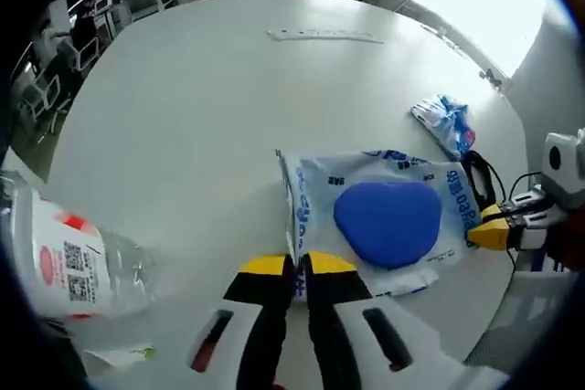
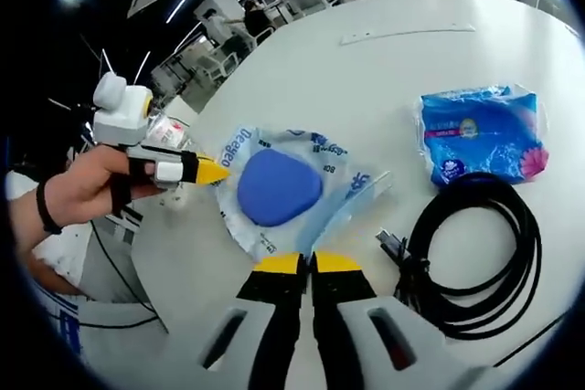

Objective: Arrange the tabletop items into an orderly group along one side of the table until the central work area is clear of visible clutter.

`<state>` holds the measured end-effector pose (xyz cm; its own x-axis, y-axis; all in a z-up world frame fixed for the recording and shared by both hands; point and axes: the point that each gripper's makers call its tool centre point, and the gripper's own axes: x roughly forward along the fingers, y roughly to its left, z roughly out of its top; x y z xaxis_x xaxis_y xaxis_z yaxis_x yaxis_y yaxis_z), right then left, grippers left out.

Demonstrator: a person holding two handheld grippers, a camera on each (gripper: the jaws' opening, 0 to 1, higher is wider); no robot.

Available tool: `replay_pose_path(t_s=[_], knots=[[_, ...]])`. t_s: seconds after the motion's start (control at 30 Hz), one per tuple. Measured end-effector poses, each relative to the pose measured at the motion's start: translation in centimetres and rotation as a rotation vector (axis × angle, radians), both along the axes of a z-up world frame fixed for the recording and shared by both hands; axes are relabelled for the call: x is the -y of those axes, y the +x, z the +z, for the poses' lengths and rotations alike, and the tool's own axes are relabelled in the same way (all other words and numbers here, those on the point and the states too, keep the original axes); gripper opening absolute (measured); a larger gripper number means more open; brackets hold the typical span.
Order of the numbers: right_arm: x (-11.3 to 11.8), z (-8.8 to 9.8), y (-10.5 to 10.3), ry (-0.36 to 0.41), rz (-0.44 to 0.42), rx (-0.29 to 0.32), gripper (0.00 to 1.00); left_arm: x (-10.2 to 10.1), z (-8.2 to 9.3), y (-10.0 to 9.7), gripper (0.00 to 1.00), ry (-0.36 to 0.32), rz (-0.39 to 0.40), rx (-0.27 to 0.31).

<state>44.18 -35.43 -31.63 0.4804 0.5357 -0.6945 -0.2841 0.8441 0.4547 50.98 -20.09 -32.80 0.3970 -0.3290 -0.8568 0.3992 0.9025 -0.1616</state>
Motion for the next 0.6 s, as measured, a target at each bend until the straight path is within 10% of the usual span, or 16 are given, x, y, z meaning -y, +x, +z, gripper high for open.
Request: replay_pose_path(t_s=[0.6], knots=[[1.9, 2.6, 5.6, -0.017, 0.043, 0.102, 0.0, 1.4, 2.1, -0.5, 0.0, -0.101, 0.117, 0.027]])
